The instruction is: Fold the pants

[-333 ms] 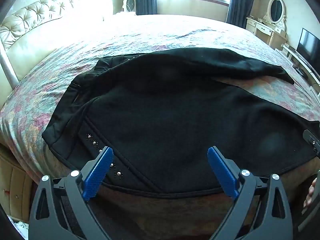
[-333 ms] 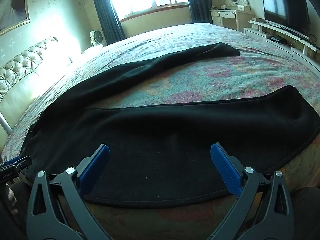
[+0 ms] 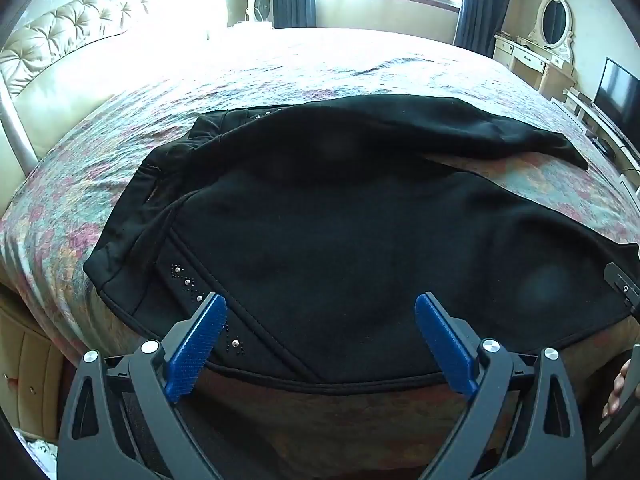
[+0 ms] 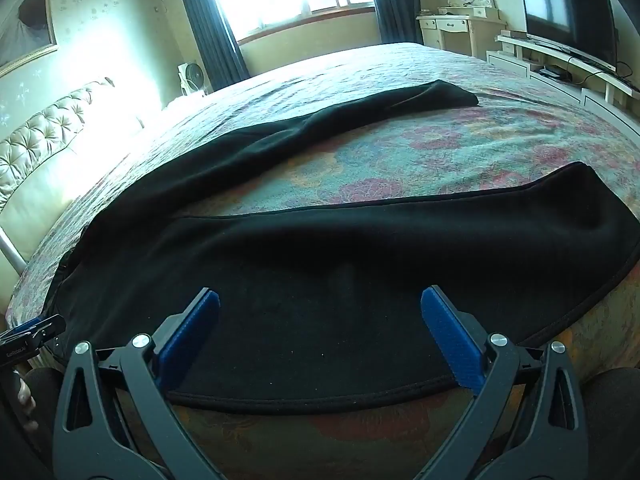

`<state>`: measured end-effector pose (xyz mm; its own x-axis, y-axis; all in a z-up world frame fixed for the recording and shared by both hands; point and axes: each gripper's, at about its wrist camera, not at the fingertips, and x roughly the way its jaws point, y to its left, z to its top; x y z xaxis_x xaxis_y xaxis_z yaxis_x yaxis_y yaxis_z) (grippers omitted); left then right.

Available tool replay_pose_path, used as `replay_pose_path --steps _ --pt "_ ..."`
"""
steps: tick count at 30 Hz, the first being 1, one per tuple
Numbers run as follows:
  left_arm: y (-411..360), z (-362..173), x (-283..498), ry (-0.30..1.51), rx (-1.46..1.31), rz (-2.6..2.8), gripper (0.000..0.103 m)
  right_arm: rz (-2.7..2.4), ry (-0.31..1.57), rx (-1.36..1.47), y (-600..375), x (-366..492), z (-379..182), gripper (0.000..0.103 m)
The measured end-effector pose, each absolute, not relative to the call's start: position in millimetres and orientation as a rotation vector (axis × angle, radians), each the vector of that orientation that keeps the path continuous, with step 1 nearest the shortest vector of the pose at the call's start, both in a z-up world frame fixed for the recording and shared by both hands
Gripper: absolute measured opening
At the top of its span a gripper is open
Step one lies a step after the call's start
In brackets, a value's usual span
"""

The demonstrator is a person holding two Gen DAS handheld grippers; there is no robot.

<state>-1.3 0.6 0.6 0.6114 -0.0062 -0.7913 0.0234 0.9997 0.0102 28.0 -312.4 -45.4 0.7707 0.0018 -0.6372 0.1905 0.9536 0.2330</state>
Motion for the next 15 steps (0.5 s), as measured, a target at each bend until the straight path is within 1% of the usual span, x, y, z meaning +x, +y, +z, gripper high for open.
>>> replay_pose_path --steps 15 --pt "-6.7 3.7 -4.8 0.915 0.021 -0.013 0.094 -0.104 0.689 0.299 -315.7 26.0 -47.8 0.101"
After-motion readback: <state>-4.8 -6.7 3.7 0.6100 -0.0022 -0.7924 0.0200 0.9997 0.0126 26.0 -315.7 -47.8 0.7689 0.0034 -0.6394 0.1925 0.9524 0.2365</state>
